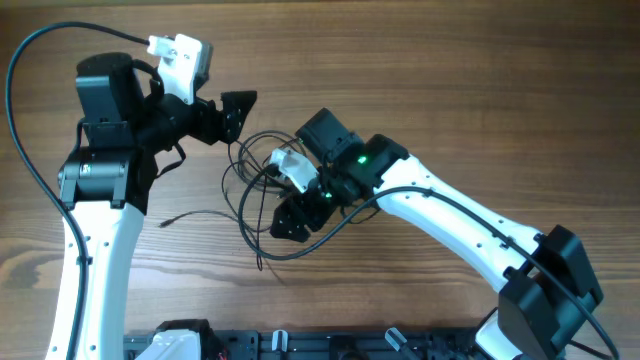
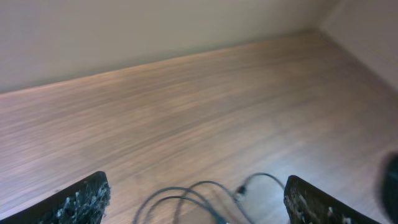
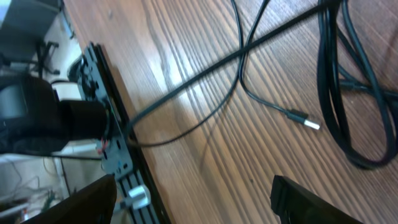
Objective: Untangle cables
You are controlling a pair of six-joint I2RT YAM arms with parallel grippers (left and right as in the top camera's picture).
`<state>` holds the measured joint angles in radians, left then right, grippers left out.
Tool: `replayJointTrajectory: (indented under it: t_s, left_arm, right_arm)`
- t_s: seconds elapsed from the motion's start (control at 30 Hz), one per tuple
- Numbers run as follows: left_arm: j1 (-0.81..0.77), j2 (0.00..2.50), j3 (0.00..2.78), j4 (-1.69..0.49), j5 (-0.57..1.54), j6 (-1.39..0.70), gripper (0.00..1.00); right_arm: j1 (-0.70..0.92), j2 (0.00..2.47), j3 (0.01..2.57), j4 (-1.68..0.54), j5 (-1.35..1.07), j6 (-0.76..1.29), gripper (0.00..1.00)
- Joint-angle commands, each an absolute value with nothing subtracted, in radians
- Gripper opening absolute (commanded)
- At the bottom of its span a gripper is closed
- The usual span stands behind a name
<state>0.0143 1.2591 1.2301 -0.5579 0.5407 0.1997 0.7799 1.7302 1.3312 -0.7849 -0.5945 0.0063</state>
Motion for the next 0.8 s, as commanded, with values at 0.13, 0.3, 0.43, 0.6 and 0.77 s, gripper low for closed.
replayJointTrajectory:
  t_s: [0.13, 0.3, 0.43, 0.6, 0.77]
  left_arm:
    - [0.022, 1.257, 1.246, -0.505, 0.144, 0.152, 0.90]
    - [0.067, 1.257, 1.246, -0.497, 0.029, 0.074, 0.90]
    - [0.121, 1.257, 1.246, -0.498, -0.001, 0.005, 0.91]
    - [0.141, 1.257, 1.246, -0.510, 0.002, -0.013, 0.92]
    - [0.141, 1.257, 1.245, -0.517, 0.002, -0.013, 0.92]
  right_arm:
    - [0.816, 1.737, 1.328, -0.638, -0.538, 0.280, 0.85]
    - [0.848, 1.737, 1.328, -0.618, -0.497, 0.345, 0.86]
    - [0.863, 1.737, 1.328, -0.611, -0.467, 0.427, 0.86]
    - [0.896, 1.754, 1.328, -0.591, -0.433, 0.445, 0.84]
    - [0.912, 1.830, 1.328, -0.578, -0.434, 0.445, 0.75]
